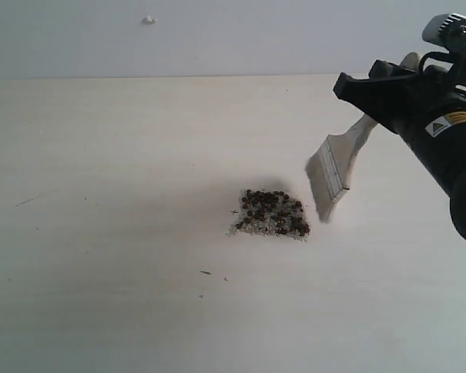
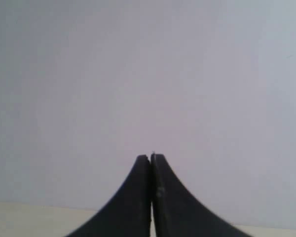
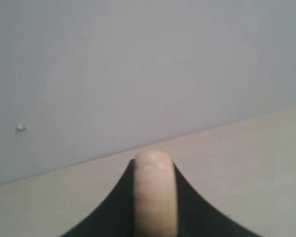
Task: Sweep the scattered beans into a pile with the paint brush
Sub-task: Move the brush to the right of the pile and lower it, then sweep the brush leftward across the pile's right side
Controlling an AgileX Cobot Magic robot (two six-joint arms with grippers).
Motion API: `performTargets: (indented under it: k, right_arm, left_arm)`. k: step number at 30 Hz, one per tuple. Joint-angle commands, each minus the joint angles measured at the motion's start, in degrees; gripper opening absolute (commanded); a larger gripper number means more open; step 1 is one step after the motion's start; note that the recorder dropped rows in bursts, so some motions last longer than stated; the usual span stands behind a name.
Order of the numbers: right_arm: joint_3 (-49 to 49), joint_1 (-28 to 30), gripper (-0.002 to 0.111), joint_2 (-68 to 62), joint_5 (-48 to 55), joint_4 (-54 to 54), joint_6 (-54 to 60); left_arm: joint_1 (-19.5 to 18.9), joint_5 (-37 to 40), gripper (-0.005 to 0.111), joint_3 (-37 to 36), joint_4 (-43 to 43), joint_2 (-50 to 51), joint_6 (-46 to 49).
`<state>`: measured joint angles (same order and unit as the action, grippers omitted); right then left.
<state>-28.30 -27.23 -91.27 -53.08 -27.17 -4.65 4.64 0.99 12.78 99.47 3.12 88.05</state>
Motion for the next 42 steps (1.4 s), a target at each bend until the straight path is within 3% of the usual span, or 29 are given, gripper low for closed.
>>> performTargets:
  k: [1, 8, 10, 16, 23, 32, 42]
  right_arm:
    - [-0.1, 0.1, 0.0, 4.1, 2.1, 3.8, 2.0]
    - [-2.3, 6.1, 0.0, 10.0, 18.8, 12.1, 0.6]
    - [-2.2, 6.3, 0.0, 10.1, 19.6, 12.2, -3.0]
    - [2.5, 0.7, 0.0, 6.4, 1.2, 15.8, -21.2]
    - [2.3, -6.8, 0.0, -4.4, -11.6, 14.7, -24.5]
    - [-2.0, -9.1, 0.0, -14.9, -11.6, 15.4, -26.0]
    - [-2.1, -9.1, 0.0, -15.4, -11.2, 7.8, -16.1]
  left_arm:
    - [-0.1, 0.2, 0.0, -0.2, 0.5, 0.0, 0.2]
    - [-0.1, 0.2, 0.0, -0.2, 0.5, 0.0, 0.2]
    - [-0.1, 0.2, 0.0, -0.2, 0.5, 0.0, 0.2]
    - [-0.1, 0.2, 0.0, -0.2, 0.5, 0.0, 0.2]
    - [-0.1, 0.2, 0.0, -0.2, 0.5, 0.0, 0.2]
    - [-0.1, 0.2, 0.0, -0.2, 0.5, 0.0, 0.2]
    - [-0.1, 0.2, 0.0, -0.2, 0.5, 0.0, 0.2]
